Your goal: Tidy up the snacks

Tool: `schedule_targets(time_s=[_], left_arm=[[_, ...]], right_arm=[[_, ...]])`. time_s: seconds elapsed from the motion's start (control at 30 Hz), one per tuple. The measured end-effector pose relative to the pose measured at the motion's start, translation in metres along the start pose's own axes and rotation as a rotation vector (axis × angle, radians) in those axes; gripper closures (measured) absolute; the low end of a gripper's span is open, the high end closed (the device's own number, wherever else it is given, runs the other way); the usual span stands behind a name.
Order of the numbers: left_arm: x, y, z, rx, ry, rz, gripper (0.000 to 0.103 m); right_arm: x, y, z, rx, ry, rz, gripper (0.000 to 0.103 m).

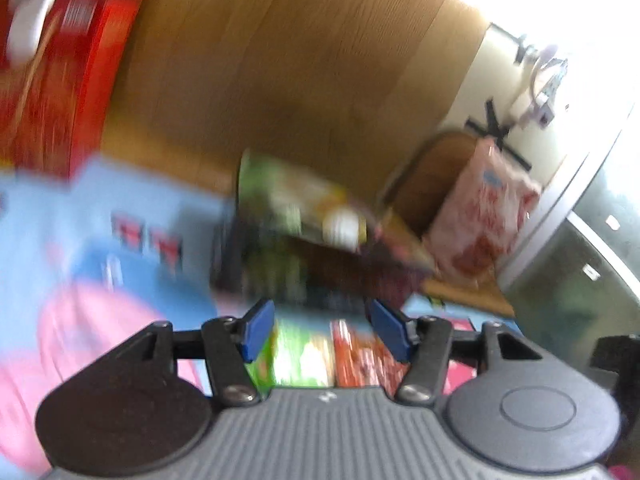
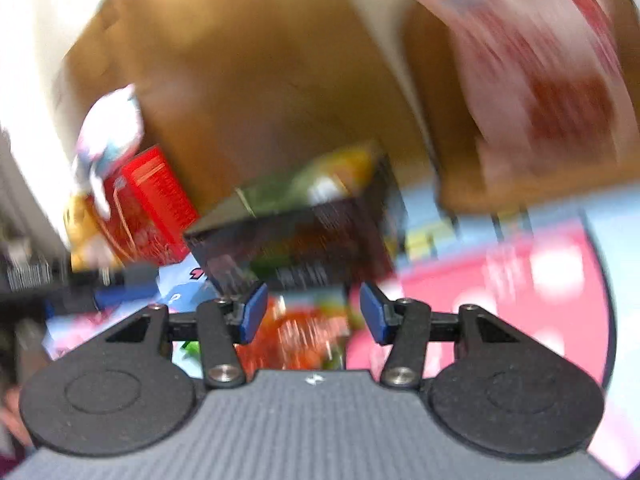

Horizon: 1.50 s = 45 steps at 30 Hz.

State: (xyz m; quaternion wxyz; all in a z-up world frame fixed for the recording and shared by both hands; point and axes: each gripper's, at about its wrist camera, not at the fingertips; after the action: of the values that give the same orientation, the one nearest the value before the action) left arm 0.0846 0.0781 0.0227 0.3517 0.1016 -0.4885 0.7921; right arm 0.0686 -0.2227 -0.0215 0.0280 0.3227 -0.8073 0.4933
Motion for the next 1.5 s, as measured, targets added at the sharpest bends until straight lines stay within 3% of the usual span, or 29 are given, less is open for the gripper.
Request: schedule_targets(time_s=[0.1, 0.13, 0.3, 0.33, 0.4, 0.63, 0.7, 0.77, 0.83, 0.9, 1.03, 1.07, 1.1, 1.13, 1.17, 1.33, 1.5], left_arm=[[-0.008, 0.018, -0.006, 0.06, 0.033, -0.069, 0.048], [-0.013, 0.021, -0.006, 0.069, 0.04, -0.081, 0.048], [-0.018, 0.032, -0.007, 0.084, 0.023, -0.109, 0.048], [-0.017, 0.033, -0.008, 0.086, 0.022, -0.11, 0.048], [-0.013, 0.033, -0.009, 0.089, 0.025, -0.108, 0.048], [0.02, 0.046, -0.032, 0.11, 0.044, -0.089, 0.048], [0.027, 0.05, -0.038, 0.119, 0.032, -0.082, 0.048], [0.031, 0.051, -0.043, 0.131, 0.015, -0.075, 0.048], [0.034, 0.05, -0.048, 0.151, 0.005, -0.065, 0.048], [0.035, 0.045, -0.054, 0.168, -0.002, -0.051, 0.042], [0.02, 0.031, -0.054, 0.179, 0.001, -0.045, 0.036], [0.013, 0.029, -0.054, 0.176, 0.016, -0.057, 0.038], [0.006, 0.029, -0.053, 0.174, 0.031, -0.077, 0.058], [0.0, 0.03, -0.054, 0.177, 0.046, -0.104, 0.071], [0.001, 0.032, -0.052, 0.174, 0.021, -0.104, 0.079], [0.036, 0.058, -0.043, 0.131, 0.083, -0.16, 0.08], [0.07, 0.092, -0.028, 0.039, 0.075, -0.177, 0.081]], right_arm=[[-0.004, 0.013, 0.022, -0.217, -0.063, -0.07, 0.049], [-0.009, 0.016, 0.026, -0.269, -0.088, -0.088, 0.053], [-0.023, 0.011, 0.014, -0.265, -0.106, -0.056, 0.057], [-0.027, 0.01, 0.01, -0.233, -0.09, -0.053, 0.075], [-0.034, 0.011, -0.003, -0.172, -0.103, -0.097, 0.1], [-0.017, 0.049, -0.062, 0.023, -0.248, -0.209, 0.1], [-0.013, 0.048, -0.071, 0.085, -0.22, -0.171, 0.095], [-0.016, 0.037, -0.067, 0.069, -0.173, -0.119, 0.089], [-0.022, 0.026, -0.058, 0.022, -0.128, -0.078, 0.067], [-0.033, 0.018, -0.053, 0.005, -0.096, -0.066, 0.065], [-0.066, 0.016, -0.057, -0.007, -0.102, -0.161, 0.066], [-0.071, 0.02, -0.059, -0.011, -0.112, -0.192, 0.068], [-0.069, 0.025, -0.063, -0.003, -0.123, -0.19, 0.075], [-0.066, 0.029, -0.071, 0.029, -0.133, -0.19, 0.087], [-0.059, 0.033, -0.081, 0.064, -0.129, -0.18, 0.089], [-0.008, 0.063, -0.104, 0.216, -0.158, -0.169, 0.09], [0.028, 0.106, -0.087, 0.052, -0.262, -0.292, 0.088]])
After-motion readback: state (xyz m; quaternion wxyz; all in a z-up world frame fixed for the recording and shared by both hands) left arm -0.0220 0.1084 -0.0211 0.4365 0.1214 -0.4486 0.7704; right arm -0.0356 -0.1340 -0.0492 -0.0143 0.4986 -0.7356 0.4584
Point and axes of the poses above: each gripper's, at about its wrist camera, not at the fingertips, and x roughly against the way its jaws point, z to its right, y to its underside
